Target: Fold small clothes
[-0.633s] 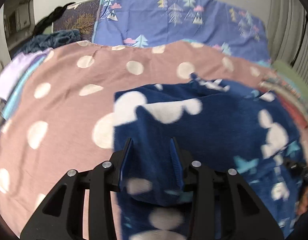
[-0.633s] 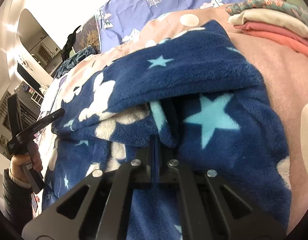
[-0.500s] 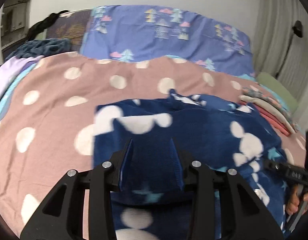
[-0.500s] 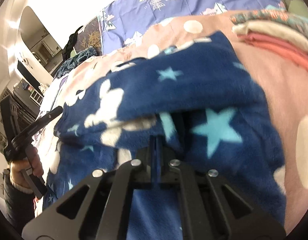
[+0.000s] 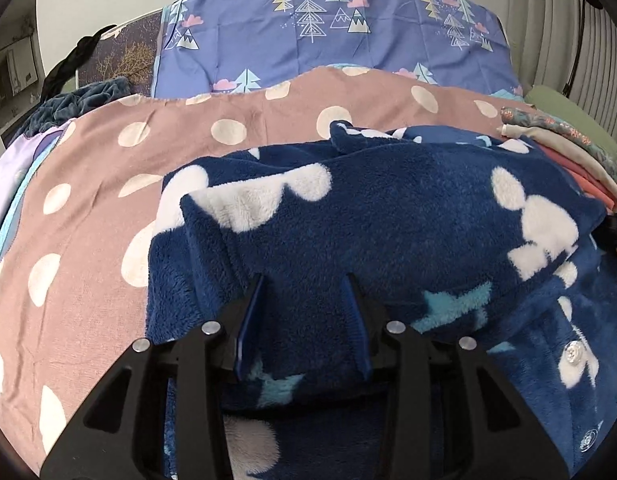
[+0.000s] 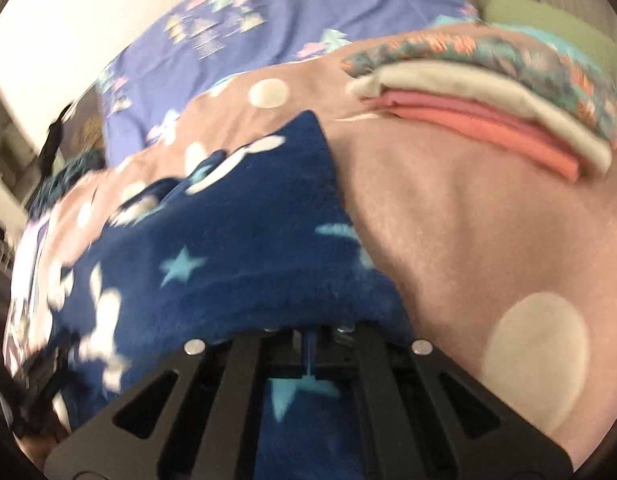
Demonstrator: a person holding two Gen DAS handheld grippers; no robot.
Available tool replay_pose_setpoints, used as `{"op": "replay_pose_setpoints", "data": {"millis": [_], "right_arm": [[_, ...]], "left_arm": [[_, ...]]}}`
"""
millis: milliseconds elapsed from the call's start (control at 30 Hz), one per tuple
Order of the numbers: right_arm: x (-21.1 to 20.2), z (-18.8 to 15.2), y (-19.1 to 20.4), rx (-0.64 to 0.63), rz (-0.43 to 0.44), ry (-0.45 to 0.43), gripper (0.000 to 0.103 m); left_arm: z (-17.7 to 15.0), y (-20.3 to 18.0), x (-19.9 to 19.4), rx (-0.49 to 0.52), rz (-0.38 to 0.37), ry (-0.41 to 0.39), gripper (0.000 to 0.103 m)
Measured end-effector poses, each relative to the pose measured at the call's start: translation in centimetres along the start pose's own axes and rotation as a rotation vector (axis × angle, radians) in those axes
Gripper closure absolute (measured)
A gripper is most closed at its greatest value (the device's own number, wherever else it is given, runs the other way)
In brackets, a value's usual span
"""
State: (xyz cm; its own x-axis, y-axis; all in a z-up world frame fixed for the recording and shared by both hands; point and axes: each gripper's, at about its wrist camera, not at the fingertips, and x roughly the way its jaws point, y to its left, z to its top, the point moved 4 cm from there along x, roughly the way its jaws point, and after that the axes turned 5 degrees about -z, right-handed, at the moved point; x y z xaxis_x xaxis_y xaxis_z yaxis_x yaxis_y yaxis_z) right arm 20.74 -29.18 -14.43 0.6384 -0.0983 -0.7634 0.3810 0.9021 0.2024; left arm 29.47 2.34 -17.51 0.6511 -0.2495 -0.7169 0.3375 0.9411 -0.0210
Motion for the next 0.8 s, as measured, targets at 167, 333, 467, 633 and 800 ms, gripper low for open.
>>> {"op": "replay_pose_setpoints", "data": {"millis": [167, 333, 467, 633, 800], "right_arm": [[-4.8, -1.1, 5.5, -0.217, 0.143, -0.039, 0.100], [-0.8, -2.3, 8.0, -0.361, 0.033, 0.044, 0.103], [-0.2, -2.4, 4.9, -0.245, 0.119, 0.077, 0.103], [-5.6, 0.2, 6.6, -0.309, 0.173, -0.079, 0.097], [0.0, 1.3, 7.1, -0.333, 0.033, -0.040, 0.092]], "left_arm": [[0.0, -0.2, 0.0, 0.010, 0.012, 0.002, 0.062], [0.0, 0.0, -0.1, -0.007, -0.008, -0.002, 0.061], [0.0, -0.1, -0.1, -0.007, -0.010, -0.003, 0.060], [0.0, -0.4, 0.0, 0.003, 0.004, -0.002, 0.060], [-0.1, -0.2, -0.1, -0.013, -0.015, -0.007, 0.060]]}}
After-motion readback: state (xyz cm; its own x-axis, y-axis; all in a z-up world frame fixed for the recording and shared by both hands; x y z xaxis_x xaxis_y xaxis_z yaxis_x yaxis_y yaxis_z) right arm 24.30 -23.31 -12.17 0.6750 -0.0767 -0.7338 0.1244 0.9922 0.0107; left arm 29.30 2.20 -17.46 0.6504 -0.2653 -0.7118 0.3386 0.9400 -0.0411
